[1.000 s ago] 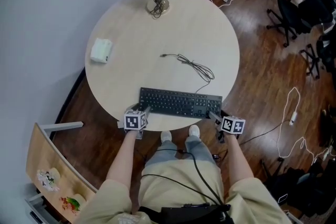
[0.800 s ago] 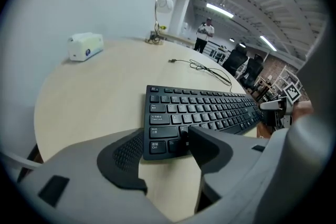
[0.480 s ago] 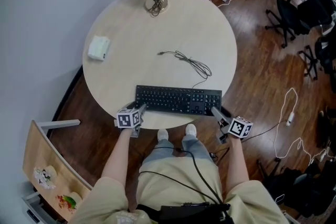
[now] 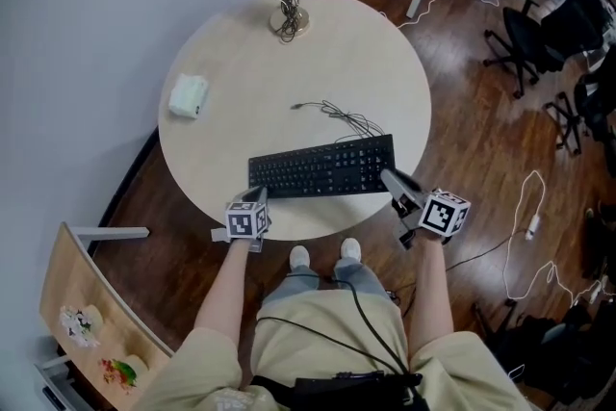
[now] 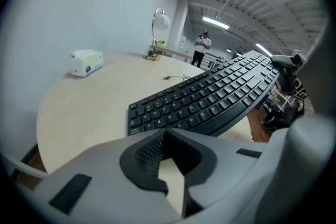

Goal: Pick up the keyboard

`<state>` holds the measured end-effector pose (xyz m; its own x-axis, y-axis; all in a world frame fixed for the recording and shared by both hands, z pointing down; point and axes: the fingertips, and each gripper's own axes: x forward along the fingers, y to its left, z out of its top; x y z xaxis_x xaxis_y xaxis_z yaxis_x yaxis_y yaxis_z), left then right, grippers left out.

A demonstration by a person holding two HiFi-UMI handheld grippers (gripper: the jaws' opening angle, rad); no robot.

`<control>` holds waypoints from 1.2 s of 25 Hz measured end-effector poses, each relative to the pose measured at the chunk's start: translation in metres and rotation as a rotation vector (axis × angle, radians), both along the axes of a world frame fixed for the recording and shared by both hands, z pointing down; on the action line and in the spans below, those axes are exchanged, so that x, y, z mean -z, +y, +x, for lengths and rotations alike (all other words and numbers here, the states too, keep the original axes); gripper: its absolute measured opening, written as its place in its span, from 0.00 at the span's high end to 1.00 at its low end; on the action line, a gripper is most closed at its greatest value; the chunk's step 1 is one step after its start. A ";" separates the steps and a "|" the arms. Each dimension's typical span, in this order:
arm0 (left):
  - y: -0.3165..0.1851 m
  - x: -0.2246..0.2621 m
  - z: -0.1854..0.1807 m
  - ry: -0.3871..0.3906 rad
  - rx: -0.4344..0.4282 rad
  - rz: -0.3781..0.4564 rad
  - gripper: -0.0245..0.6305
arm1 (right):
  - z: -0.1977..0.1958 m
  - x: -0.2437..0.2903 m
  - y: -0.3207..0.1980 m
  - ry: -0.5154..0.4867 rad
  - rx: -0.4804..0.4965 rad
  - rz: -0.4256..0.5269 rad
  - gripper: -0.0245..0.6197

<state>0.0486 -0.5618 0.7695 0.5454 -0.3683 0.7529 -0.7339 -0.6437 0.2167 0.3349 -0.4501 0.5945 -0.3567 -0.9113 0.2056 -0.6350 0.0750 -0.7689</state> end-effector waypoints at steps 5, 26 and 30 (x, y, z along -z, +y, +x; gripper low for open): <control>-0.012 0.068 0.019 0.097 0.019 0.141 0.95 | -0.009 0.091 -0.024 0.098 -0.045 0.187 0.84; 0.018 0.421 0.071 0.358 -0.038 0.879 0.88 | -0.007 0.277 -0.023 0.750 -0.274 0.396 0.84; 0.026 0.440 0.072 0.403 -0.010 0.872 0.74 | -0.003 0.285 -0.020 0.716 -0.291 0.396 0.84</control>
<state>0.1206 -0.5353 0.3296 0.7093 -0.7043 -0.0287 -0.7028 -0.7034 -0.1062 0.3314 -0.4703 0.3093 -0.0040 -0.9982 -0.0606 -0.9917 0.0118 -0.1281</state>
